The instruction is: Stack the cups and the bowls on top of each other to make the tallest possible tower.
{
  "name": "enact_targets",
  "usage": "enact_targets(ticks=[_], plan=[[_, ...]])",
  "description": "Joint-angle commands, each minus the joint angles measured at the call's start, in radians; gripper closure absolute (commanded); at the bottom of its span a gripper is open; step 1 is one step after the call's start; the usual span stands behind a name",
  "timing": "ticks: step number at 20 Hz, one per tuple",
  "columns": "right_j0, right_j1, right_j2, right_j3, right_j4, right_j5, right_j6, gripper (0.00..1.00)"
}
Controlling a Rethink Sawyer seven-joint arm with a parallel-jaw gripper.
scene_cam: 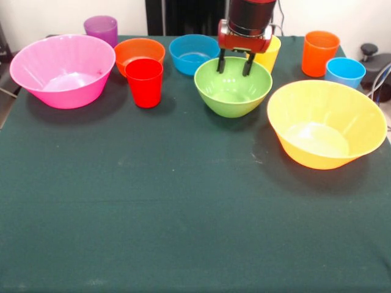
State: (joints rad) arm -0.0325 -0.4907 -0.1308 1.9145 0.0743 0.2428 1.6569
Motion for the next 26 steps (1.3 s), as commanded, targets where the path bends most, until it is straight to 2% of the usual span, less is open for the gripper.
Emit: enact_targets(ticks=[1, 13, 21, 26], plan=[[-0.102, -0.051, 0.115, 0.057, -0.182, -0.119, -0.016, 0.00], [-0.123, -0.048, 0.124, 0.038, -0.255, -0.099, 0.065, 0.00], [-0.131, -0.057, 0.138, 0.031, -0.262, -0.077, 0.070, 0.00], [-0.104, -0.081, 0.124, 0.018, -0.242, -0.024, 0.079, 0.00]])
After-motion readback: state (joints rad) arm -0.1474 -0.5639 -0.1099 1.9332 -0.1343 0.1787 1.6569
